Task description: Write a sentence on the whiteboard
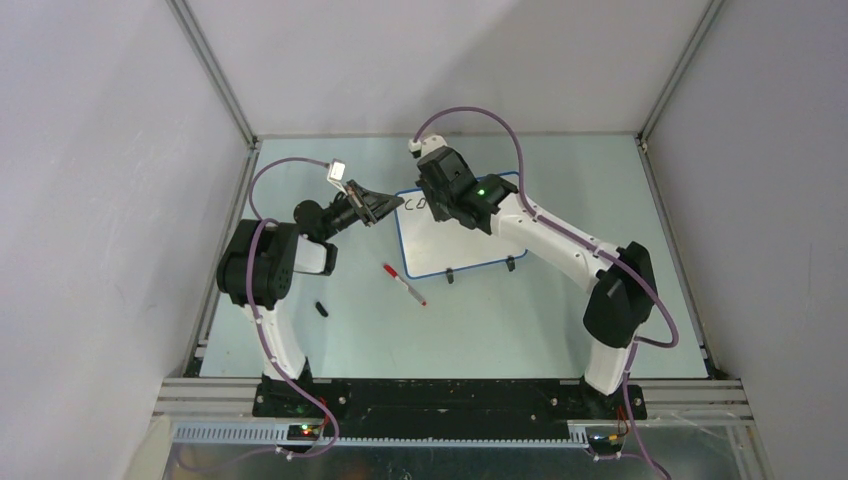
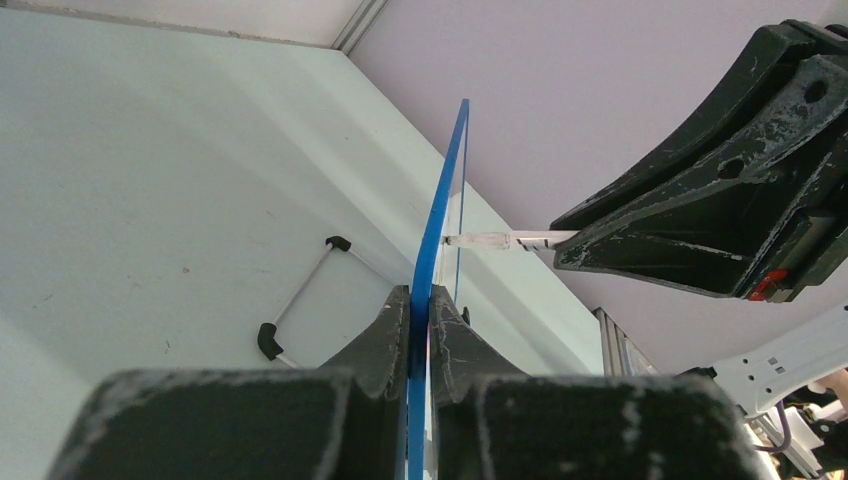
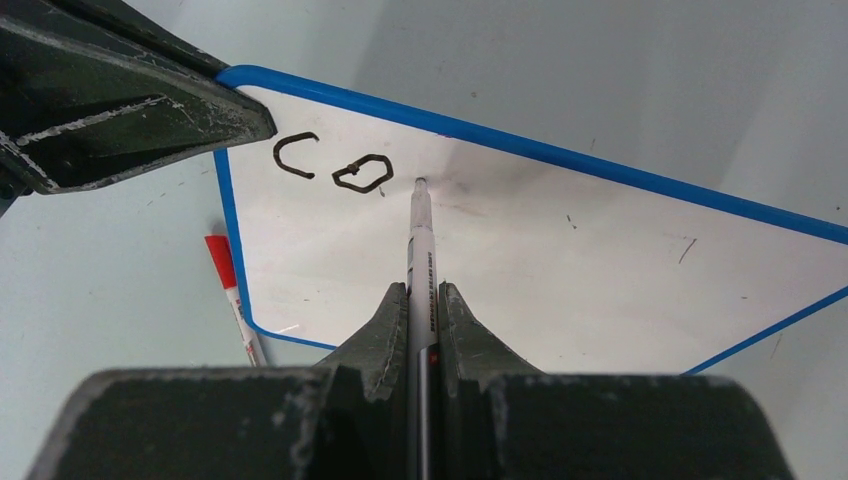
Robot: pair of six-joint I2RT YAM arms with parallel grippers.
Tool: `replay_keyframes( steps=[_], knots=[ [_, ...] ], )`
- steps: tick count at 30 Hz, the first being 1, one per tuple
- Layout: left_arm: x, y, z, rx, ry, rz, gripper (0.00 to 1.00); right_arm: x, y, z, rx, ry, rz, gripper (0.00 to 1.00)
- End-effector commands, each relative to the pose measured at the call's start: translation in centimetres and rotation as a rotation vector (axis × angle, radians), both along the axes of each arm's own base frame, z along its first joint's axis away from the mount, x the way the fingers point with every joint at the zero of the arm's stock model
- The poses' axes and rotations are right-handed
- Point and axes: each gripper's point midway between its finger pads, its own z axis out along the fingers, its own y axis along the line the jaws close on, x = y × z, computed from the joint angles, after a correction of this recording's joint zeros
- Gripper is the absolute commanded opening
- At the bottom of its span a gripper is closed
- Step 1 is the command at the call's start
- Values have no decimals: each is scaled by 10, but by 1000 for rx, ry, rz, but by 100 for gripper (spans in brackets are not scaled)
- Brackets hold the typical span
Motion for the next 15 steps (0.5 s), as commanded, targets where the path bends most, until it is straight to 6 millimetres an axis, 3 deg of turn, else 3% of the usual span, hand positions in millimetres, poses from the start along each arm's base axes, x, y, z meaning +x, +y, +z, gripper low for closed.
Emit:
replay_keyframes(
  steps=[1,15],
  knots=[
    [-9,-3,26,1,-115,-16,5,5,9,17,45,-28,1,0],
    [-9,-3,27,1,-117,-15,5,7,9,10,31,-15,-8,0]
  ],
)
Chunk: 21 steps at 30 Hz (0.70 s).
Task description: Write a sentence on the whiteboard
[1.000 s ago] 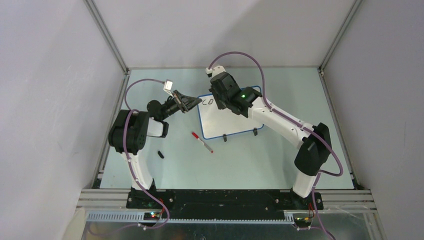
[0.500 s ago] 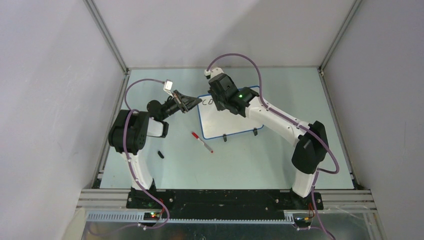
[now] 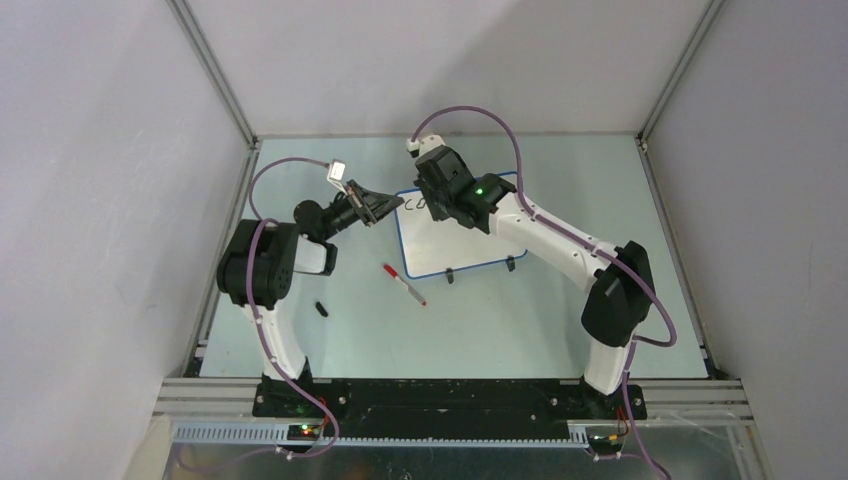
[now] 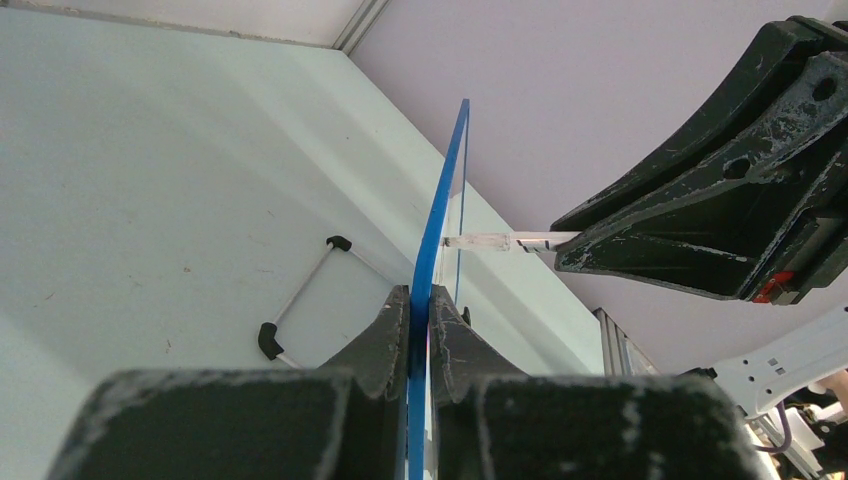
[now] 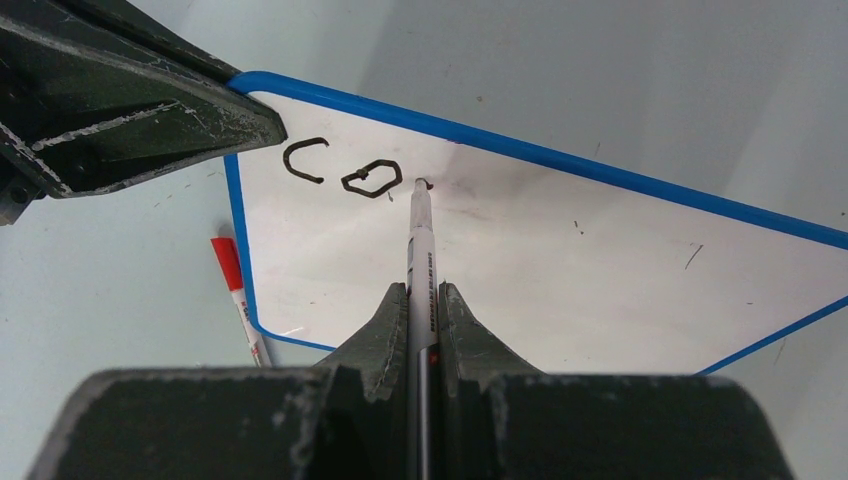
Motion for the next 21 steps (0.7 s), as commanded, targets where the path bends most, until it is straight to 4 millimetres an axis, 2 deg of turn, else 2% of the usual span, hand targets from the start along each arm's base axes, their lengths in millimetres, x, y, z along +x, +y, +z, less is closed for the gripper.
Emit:
replay_keyframes(
  steps=[1,21],
  knots=[
    [-9,-3,27,1,-118,-15,5,5,5,11,29,-18,-13,0],
    [-10,-3,27,1,-118,-14,5,-6,-7,-4,-1,11,-14,0]
  ],
)
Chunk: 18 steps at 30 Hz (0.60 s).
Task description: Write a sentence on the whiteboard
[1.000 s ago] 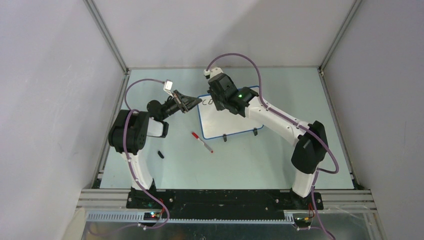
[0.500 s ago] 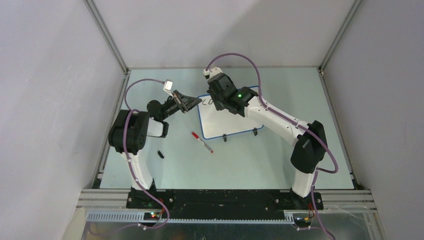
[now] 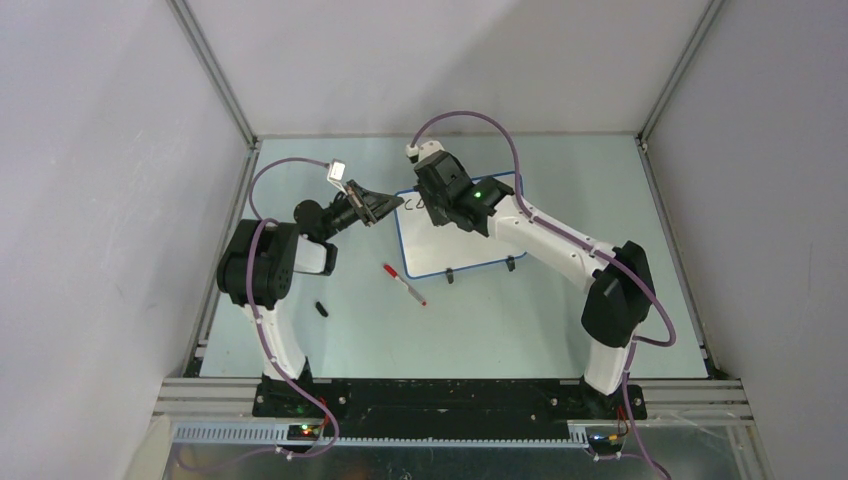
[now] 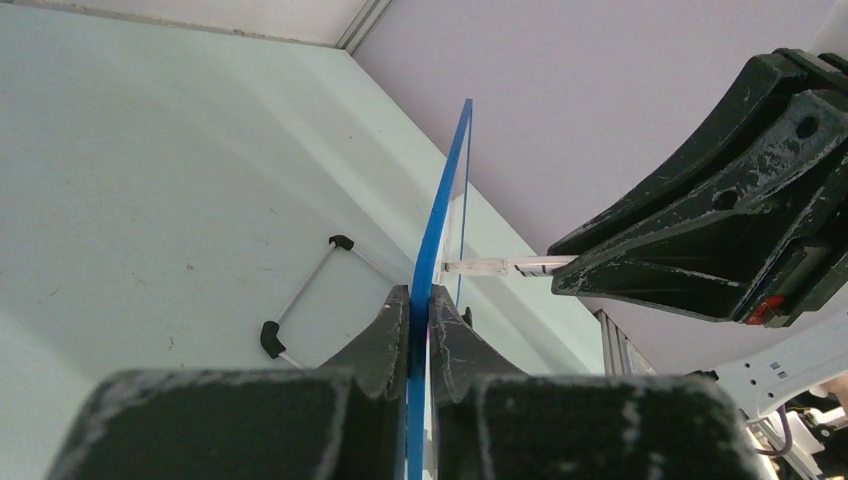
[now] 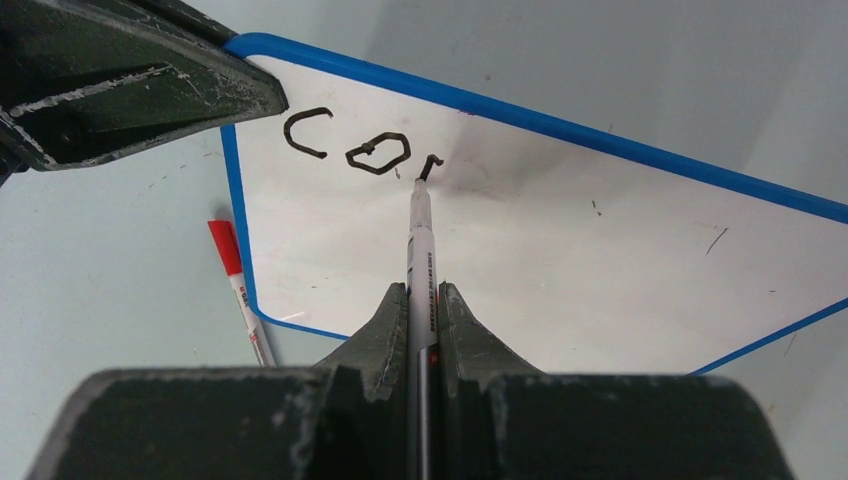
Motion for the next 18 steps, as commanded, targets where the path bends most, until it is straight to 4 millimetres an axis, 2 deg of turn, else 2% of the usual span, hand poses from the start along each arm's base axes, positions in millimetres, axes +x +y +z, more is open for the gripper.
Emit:
replay_keyframes(
  steps=[1,18],
  knots=[
    [-10,-3,27,1,-122,-15,5,-1,-7,6,8,-13,-19,0],
    [-10,-4,27,1,-124,-18,5,11,-20,19,5,-47,-74,0]
  ],
)
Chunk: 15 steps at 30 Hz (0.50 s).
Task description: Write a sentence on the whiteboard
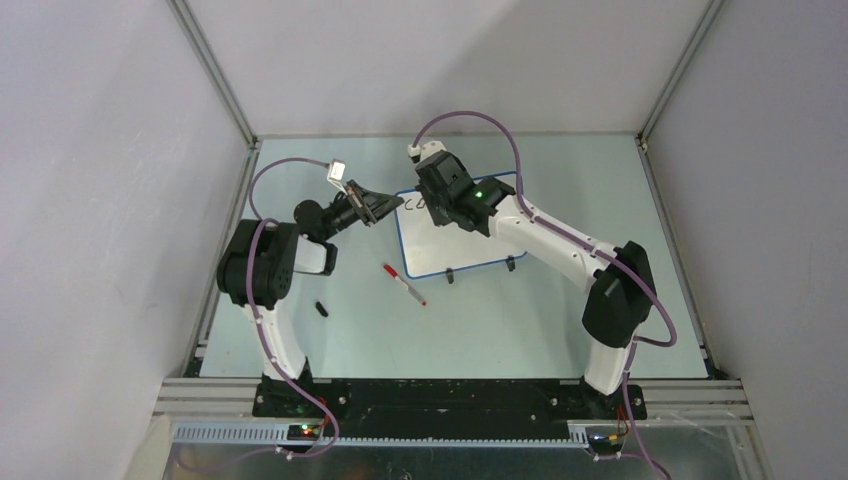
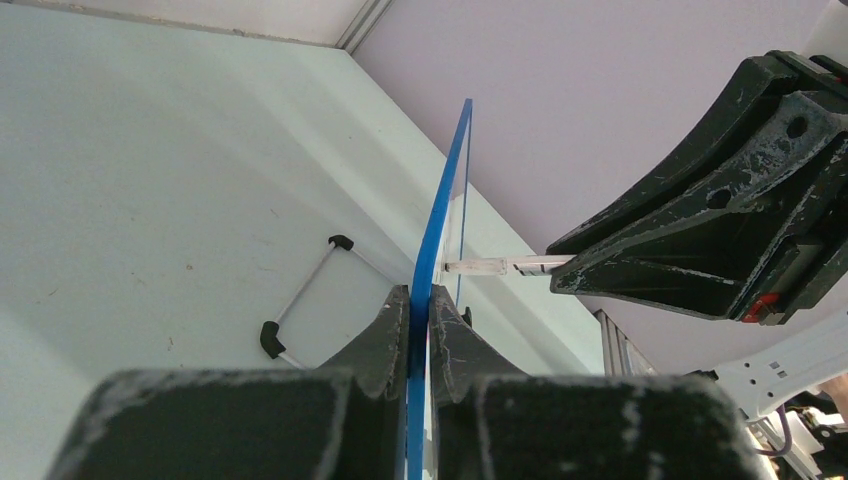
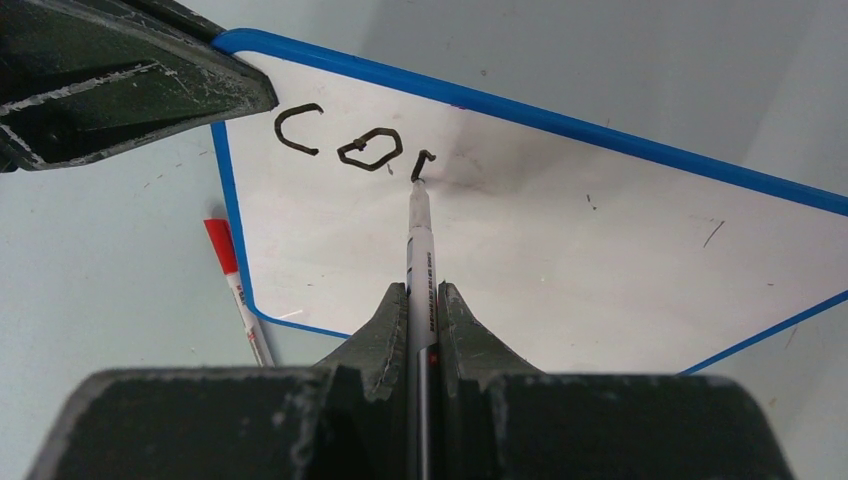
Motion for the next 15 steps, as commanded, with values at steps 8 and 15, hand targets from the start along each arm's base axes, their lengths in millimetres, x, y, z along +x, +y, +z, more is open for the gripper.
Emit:
replay_keyframes(
  steps=[8,15],
  knots=[
    [-10,-3,28,1,-126,-17,5,14,-18,22,5,-58,-68,0],
    [-10,-3,28,1,-126,-16,5,19,-16,30,12,-72,-79,0]
  ],
)
